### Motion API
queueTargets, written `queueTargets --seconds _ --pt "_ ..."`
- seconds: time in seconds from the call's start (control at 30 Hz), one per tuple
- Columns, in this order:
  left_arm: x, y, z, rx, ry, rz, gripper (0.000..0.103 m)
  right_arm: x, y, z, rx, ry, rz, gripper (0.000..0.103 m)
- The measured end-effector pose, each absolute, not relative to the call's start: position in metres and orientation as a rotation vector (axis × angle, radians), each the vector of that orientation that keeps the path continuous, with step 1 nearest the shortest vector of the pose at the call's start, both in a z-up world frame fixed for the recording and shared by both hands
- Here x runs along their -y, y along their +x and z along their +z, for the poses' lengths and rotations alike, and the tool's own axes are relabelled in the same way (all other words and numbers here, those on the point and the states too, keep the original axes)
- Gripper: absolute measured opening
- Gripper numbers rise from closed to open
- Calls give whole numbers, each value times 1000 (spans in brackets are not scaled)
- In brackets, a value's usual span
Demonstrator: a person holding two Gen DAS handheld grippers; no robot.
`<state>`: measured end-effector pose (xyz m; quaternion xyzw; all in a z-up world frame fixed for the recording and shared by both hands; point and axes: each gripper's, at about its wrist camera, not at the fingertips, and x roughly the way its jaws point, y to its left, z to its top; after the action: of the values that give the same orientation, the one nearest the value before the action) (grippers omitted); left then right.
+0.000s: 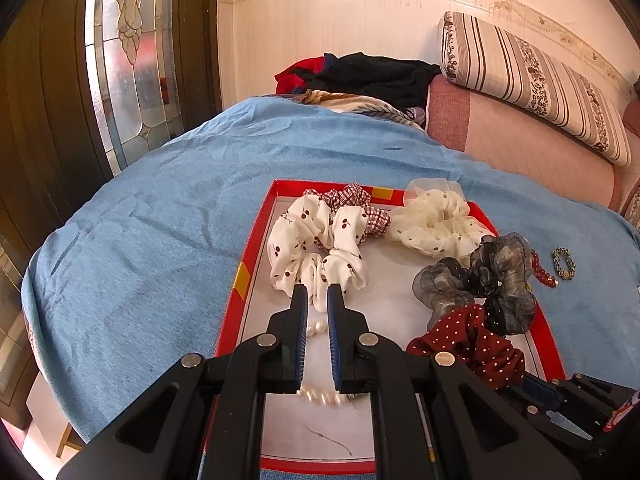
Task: Organize jewelry
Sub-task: 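Open both tools to release the bracelet and scrunchie into the tray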
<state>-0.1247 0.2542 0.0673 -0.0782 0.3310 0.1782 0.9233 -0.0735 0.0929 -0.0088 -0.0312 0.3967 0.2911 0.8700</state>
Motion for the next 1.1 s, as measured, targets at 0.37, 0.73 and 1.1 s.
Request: queueTargets --seconds 0.37,0.73,1.1 --pt "-248 -127 75 -644 -135 379 26 -81 -79 13 -796 -36 617 22" --pt "-244 -126 77 -636 -117 382 30 -61 -76 25 -775 3 599 30" --pt "-241 -124 78 -627 -102 383 33 -41 -68 35 -751 50 570 31"
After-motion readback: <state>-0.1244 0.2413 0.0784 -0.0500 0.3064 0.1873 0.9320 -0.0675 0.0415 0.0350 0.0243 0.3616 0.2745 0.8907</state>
